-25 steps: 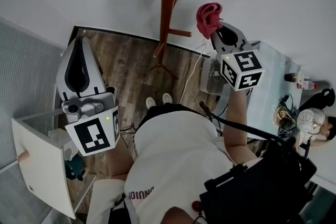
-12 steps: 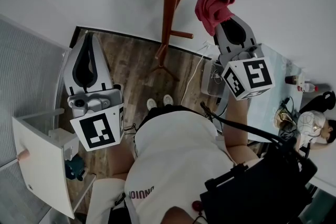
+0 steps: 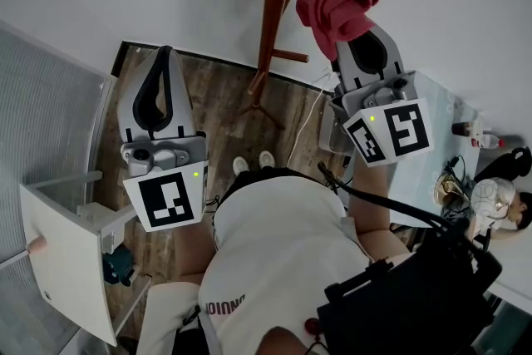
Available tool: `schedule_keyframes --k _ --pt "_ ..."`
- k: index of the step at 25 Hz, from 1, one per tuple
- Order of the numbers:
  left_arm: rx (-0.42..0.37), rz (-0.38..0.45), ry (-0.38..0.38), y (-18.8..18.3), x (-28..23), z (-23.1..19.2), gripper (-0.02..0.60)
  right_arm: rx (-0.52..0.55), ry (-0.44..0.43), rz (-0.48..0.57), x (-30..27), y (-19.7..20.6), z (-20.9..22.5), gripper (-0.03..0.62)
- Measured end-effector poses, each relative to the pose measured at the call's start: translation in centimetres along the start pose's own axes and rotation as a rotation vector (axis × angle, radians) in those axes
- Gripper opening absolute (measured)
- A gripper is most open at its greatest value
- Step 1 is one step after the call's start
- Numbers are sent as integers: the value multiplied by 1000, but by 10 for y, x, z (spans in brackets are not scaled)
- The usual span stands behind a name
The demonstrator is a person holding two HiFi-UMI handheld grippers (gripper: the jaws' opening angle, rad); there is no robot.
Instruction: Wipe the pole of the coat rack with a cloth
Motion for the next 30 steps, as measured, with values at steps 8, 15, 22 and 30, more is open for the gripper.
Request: schedule_keyframes --k 8,15,22,30 --pt "2 -6 -4 1 -3 1 14 23 -15 17 -2 -4 -2 44" --pt "4 -11 -5 3 -5 0 14 24 -17 14 -5 -4 -2 44" --pt "5 -15 -8 3 -7 -1 14 26 -20 9 -7 -3 -1 45" --pt "5 -20 -11 5 -9 -4 14 24 -18 4 -10 -2 1 44"
Point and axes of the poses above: the fingertips, and each gripper's own axes: x backward along the fingers, z to its right, y out of its underside, the point moved 8 cm from there along x, backward along the fingers, and after that the axes turned 14 degrees about -z, right-handed, at the moved point
